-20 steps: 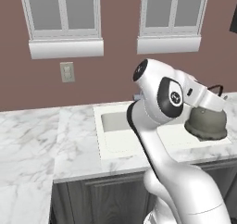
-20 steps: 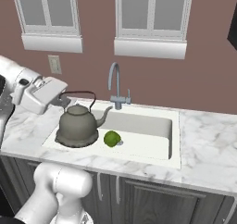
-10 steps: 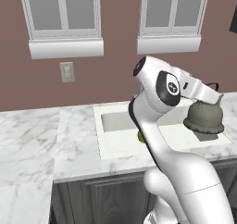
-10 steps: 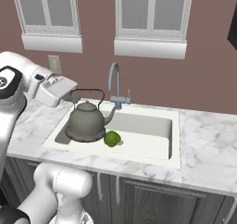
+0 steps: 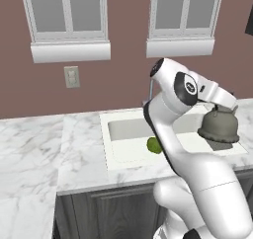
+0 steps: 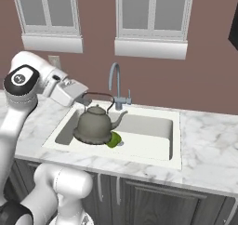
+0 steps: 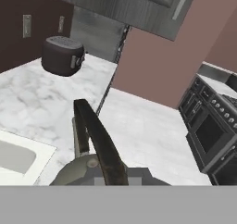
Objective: Open the cabinet, pick the kettle from the cabinet, and place it in the sink.
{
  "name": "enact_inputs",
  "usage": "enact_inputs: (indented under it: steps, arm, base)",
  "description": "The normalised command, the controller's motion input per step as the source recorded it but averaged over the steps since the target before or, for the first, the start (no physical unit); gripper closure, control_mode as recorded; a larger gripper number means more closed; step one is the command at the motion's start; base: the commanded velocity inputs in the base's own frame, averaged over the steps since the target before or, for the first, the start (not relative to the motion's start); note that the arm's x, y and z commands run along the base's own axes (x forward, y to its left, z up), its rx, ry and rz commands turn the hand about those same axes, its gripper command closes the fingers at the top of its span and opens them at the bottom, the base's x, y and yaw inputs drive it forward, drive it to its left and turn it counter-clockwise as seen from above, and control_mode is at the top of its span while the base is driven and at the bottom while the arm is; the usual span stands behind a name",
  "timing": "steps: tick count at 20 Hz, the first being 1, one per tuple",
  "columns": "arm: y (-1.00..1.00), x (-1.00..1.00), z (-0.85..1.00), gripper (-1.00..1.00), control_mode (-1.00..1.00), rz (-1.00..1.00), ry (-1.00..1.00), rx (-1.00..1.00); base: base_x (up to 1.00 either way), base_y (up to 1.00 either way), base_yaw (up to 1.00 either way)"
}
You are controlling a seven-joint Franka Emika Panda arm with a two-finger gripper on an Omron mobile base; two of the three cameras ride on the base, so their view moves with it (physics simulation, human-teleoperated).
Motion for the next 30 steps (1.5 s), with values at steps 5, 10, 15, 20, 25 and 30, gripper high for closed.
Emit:
enact_inputs:
  steps: [5, 10, 15, 20, 25, 30]
  arm:
    - [-0.23, 0.22, -0.2, 1.0, -1.0, 0.04, 0.03, 0.05]
    - [-0.19, 0.25, -0.19, 1.0, -1.0, 0.07, 0.02, 0.01]
    - [-0.05, 0.24, -0.21, 1.0, -1.0, 0.14, 0.0, 0.0]
    - [-0.02, 0.27, -0.21, 1.0, -1.0, 0.12, 0.0, 0.02]
    - [-0.09, 0.2, -0.18, 1.0, -1.0, 0.07, 0.0, 0.11]
    - [-0.1, 0.23, -0.13, 1.0, -1.0, 0.0, 0.01, 0.06]
  base:
    - [0.0, 0.0, 0.0]
    - [0.0, 0.0, 0.0]
    - [0.0, 0.0, 0.0]
    - [0.0, 0.0, 0.0]
    - [0.0, 0.0, 0.0]
    - [0.0, 0.0, 0.0]
